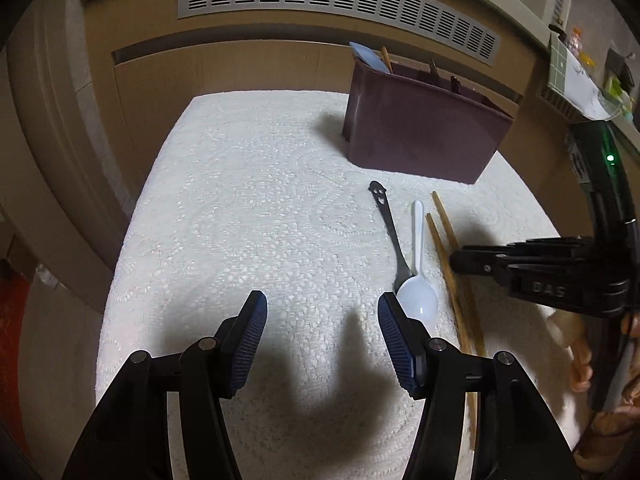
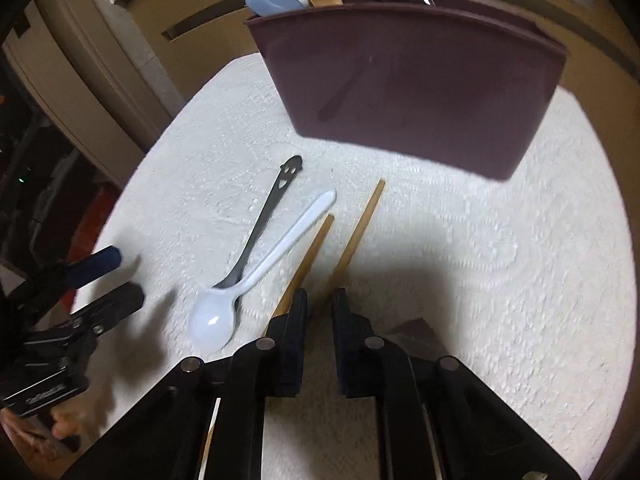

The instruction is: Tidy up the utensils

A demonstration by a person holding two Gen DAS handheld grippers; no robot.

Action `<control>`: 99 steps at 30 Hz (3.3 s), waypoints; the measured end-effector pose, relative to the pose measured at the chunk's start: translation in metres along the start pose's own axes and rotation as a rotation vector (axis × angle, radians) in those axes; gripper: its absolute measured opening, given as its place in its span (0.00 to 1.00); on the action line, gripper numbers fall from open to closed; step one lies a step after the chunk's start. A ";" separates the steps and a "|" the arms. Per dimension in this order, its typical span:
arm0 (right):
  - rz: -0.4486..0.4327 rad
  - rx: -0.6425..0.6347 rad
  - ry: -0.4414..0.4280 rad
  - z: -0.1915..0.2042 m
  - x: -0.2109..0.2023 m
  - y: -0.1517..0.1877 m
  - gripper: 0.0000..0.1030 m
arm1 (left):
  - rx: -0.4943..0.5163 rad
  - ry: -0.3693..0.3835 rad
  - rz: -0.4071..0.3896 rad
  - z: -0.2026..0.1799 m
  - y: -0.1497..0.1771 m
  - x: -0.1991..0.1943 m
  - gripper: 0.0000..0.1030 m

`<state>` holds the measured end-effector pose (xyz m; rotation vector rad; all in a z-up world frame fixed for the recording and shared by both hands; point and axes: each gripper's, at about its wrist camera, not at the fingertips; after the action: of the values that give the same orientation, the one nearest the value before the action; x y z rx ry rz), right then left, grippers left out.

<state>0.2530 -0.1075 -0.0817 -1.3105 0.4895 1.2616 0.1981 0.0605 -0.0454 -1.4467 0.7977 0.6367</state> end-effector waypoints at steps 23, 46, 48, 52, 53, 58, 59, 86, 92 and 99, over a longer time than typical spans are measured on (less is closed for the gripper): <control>-0.072 0.090 -0.061 -0.081 -0.061 0.030 0.04 | 0.162 0.130 0.062 -0.073 0.002 0.009 0.57; -0.026 -0.050 0.041 -0.063 -0.075 0.089 0.63 | 0.154 0.114 0.089 -0.082 0.012 0.007 0.57; -0.025 -0.036 -0.044 -0.058 -0.076 0.090 0.64 | 0.143 0.135 0.098 -0.083 0.011 0.006 0.57; -0.071 -0.038 0.004 -0.059 -0.087 0.091 0.64 | 0.148 0.171 0.118 -0.097 0.010 0.004 0.57; -0.083 -0.042 0.026 -0.060 -0.090 0.092 0.64 | 0.157 0.180 0.124 -0.104 0.009 0.004 0.57; -0.157 -0.048 0.164 -0.081 -0.117 0.101 0.64 | 0.179 0.249 0.201 -0.144 0.006 0.015 0.57; -0.175 -0.037 0.186 -0.087 -0.124 0.104 0.64 | 0.202 0.224 0.204 -0.158 0.005 0.017 0.57; -0.241 -0.023 0.390 -0.108 -0.129 0.112 0.79 | 0.235 0.184 0.261 -0.163 -0.010 0.042 0.52; -0.261 -0.091 0.370 -0.095 -0.137 0.111 1.00 | 0.323 0.122 0.215 -0.179 -0.020 0.054 0.35; -0.192 -0.096 0.059 -0.078 -0.123 0.082 0.39 | 0.243 0.126 0.056 -0.149 -0.005 0.022 0.35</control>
<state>0.1699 -0.2446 -0.0335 -1.4433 0.3387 1.1006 0.2015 -0.0898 -0.0534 -1.2544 0.9821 0.4752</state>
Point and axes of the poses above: each gripper's, at about its wrist camera, not at the fingertips, and x roughly the way its jaws point, z to its left, y to its underside, and after that the axes turned 8 degrees about -y, right-handed
